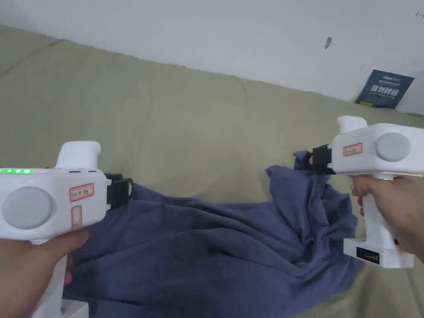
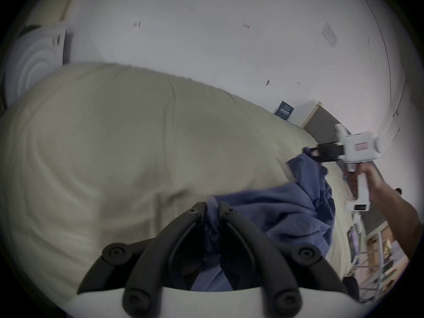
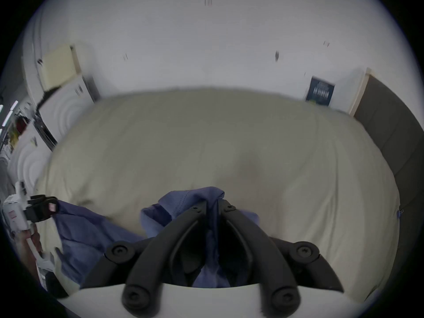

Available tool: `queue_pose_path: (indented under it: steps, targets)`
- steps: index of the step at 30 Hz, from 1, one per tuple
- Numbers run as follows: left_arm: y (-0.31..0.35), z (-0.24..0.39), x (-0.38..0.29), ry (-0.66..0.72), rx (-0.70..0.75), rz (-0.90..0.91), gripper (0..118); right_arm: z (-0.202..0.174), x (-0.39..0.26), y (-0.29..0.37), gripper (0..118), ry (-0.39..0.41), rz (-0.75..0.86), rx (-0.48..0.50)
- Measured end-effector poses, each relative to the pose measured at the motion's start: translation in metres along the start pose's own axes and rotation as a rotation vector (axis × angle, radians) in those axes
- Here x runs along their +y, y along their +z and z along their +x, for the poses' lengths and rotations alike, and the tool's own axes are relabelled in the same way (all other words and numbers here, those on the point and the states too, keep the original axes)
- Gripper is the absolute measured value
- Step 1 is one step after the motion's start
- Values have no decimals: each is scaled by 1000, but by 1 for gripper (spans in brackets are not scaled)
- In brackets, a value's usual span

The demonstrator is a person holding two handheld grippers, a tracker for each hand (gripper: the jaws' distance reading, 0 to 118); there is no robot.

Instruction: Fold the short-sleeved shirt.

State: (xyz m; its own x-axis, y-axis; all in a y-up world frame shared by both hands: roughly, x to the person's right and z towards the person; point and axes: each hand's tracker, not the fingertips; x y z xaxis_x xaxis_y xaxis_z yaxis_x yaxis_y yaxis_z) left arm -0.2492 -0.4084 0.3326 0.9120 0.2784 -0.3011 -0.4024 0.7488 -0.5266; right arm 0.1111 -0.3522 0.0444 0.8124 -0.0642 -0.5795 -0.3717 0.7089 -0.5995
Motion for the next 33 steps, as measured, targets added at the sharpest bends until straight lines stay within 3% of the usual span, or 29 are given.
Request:
queue_pose_path:
  steps: [9, 23, 28, 33]
  targets:
    - [98, 17, 81, 58, -5, 202, 9, 10, 69, 176, 10, -26, 302, 19]
    - [247, 74, 280, -51, 36, 553, 9, 8, 209, 357, 10, -95, 690, 27]
    - [252, 68, 302, -18, 33, 572, 9, 8, 216, 369, 10, -97, 723, 7]
    - [193, 56, 259, 63, 14, 474, 9, 19, 183, 307, 10, -159, 648, 18]
